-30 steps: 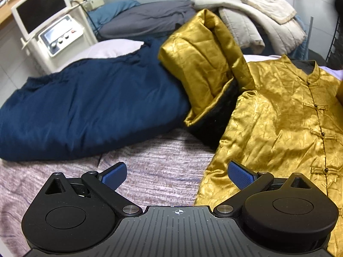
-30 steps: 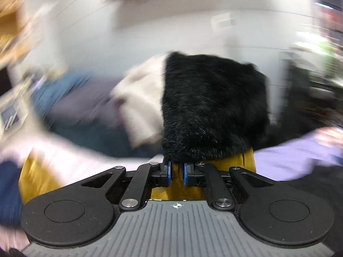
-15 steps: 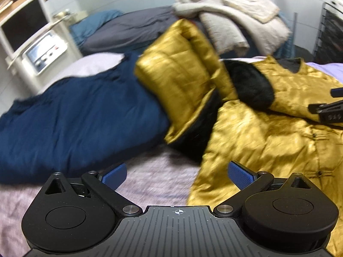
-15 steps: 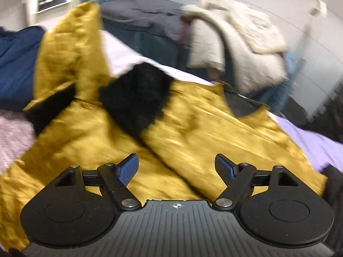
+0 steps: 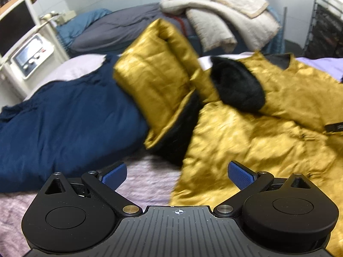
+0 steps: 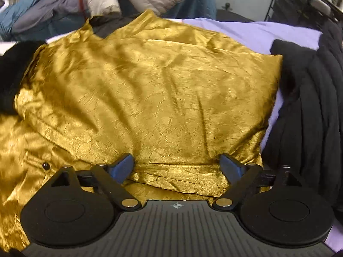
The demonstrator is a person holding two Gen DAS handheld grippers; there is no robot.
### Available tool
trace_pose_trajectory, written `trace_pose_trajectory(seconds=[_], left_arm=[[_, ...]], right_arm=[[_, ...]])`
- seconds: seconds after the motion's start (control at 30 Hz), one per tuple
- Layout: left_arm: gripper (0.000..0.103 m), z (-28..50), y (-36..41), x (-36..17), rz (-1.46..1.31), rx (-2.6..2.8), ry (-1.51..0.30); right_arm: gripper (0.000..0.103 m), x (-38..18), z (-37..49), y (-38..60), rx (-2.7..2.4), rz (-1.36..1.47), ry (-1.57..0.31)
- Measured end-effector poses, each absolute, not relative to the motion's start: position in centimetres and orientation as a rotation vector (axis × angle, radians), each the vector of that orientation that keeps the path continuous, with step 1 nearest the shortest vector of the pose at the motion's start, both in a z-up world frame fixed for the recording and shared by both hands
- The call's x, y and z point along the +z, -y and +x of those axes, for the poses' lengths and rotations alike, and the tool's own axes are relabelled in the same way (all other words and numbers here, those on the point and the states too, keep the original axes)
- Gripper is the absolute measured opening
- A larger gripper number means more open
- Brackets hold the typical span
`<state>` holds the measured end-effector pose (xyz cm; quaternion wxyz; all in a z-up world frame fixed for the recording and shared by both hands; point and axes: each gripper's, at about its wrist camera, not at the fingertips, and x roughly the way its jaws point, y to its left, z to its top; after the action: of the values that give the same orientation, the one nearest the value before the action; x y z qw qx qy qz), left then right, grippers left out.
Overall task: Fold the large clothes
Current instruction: 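Lift the sleeve by its cuff and lay it across the jacket front, then grasp the black fur cuff of the other sleeve with the left tool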
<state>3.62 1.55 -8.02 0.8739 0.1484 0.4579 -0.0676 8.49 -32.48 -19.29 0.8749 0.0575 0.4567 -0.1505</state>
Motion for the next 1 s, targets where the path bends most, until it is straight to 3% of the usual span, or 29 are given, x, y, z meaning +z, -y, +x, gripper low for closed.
trace_pose_trajectory(seconds=[0.43,0.83,0.87,1.0], left_arm=[[0.103,9.3,-6.3,-10.7,0.213,-0.154,-0.952],[0.103,14.2,-3.8,-16.6,0.242,-0.251,-0.991],[0.087,14.3,-3.5,-16.7,0.235,-0.256,-1.0],[0.073,13.2,-2.1,-14.0,0.231,-0.308,-0.946]], right_arm=[[0.099,-12.8,2.9,28.3,-0.278,0.206,-0.849],[0.099,-14.2,-3.1,26.1,-0.352,0.328,-0.94],[0.099,-14.4,-3.4,25.7,-0.351,0.329,-0.945],[0.099,-14.5,-4.3,24.2,-0.342,0.327,-0.95]])
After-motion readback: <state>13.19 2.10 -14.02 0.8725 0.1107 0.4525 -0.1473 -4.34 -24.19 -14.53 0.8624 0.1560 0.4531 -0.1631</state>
